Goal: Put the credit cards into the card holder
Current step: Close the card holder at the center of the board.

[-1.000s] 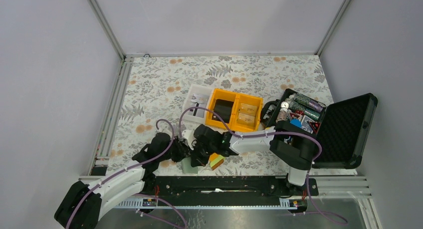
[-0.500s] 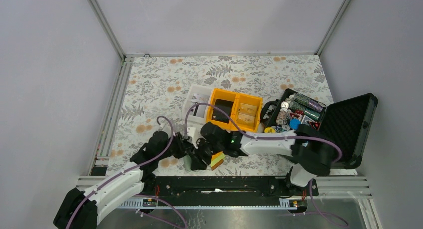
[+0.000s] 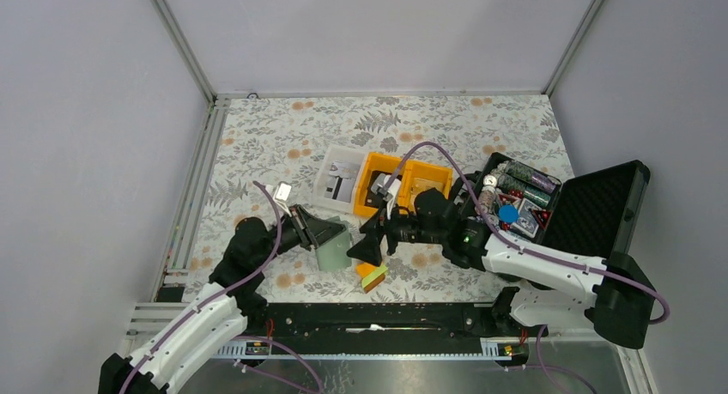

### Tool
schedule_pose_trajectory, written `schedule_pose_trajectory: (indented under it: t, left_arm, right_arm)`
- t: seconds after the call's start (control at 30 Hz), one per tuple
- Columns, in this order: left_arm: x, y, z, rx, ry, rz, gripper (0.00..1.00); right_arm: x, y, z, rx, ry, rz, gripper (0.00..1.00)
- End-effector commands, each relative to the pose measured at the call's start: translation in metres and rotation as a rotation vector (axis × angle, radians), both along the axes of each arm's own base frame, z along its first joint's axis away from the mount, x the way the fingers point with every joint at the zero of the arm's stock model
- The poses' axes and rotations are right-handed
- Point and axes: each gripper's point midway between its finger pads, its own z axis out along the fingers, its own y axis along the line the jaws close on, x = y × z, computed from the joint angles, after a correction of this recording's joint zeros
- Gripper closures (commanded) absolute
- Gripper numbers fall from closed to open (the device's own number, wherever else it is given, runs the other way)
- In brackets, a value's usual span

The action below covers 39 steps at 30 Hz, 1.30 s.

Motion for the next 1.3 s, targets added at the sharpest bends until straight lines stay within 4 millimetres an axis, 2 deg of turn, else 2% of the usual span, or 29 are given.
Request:
schedule_pose_trajectory:
  t: [0.0,0.07,0.2,0.37,0.47,0.5,0.57,0.67,0.7,0.73,0.77,0.83,0.87,0.97,1.07,1.27]
  left_arm:
    - [-0.016,-0.008,0.076,-0.161,-0.241,-0.103,0.98]
    - [-0.018,-0.006,0.089,-0.218,-0.271,-0.097,0.97]
    - [-0.018,-0.002,0.102,-0.276,-0.284,-0.073,0.95]
    - [-0.024,-0.005,0.105,-0.296,-0.277,-0.115,0.94]
    - [-0.027,-0.006,0.105,-0.311,-0.275,-0.132,0.93]
    - [-0.028,-0.006,0.105,-0.313,-0.274,-0.133,0.93]
    - [-0.029,-0.006,0.105,-0.314,-0.271,-0.138,0.93]
    - [-0.03,-0.006,0.104,-0.318,-0.261,-0.142,0.9]
    - [-0.03,-0.006,0.104,-0.319,-0.262,-0.145,0.84]
    - [-0.031,-0.006,0.104,-0.316,-0.259,-0.147,0.73]
    - [-0.031,-0.007,0.102,-0.309,-0.255,-0.152,0.55]
    - [-0.031,-0.008,0.095,-0.282,-0.236,-0.159,0.31]
    - [-0.032,-0.008,0.091,-0.268,-0.229,-0.163,0.25]
    - [-0.034,-0.009,0.079,-0.226,-0.207,-0.177,0.17]
    - [-0.04,-0.008,0.072,-0.193,-0.2,-0.197,0.15]
    - [-0.048,-0.001,0.071,-0.144,-0.237,-0.189,0.1]
  right_arm:
    - [-0.013,0.005,0.002,0.131,0.094,0.04,0.12]
    - [-0.022,0.005,0.008,0.2,0.121,0.071,0.12]
    - [-0.037,0.005,0.023,0.323,0.141,0.148,0.13]
    - [-0.031,0.008,0.024,0.363,0.147,0.117,0.15]
    - [-0.026,0.012,0.03,0.386,0.136,0.106,0.21]
    - [-0.026,0.014,0.032,0.392,0.136,0.109,0.25]
    - [-0.024,0.016,0.035,0.404,0.135,0.11,0.41]
    - [-0.024,0.019,0.036,0.419,0.14,0.117,0.74]
    - [-0.024,0.019,0.035,0.418,0.144,0.115,0.84]
    - [-0.023,0.018,0.035,0.421,0.147,0.111,0.92]
    - [-0.022,0.017,0.035,0.425,0.146,0.1,0.99]
    - [-0.019,0.014,0.036,0.432,0.145,0.073,1.0]
    - [-0.019,0.013,0.037,0.431,0.142,0.065,1.0]
    - [-0.016,0.011,0.037,0.418,0.134,0.043,1.0]
    - [-0.013,0.006,0.038,0.419,0.123,0.012,1.0]
    - [-0.01,0.002,0.038,0.391,0.109,-0.002,1.0]
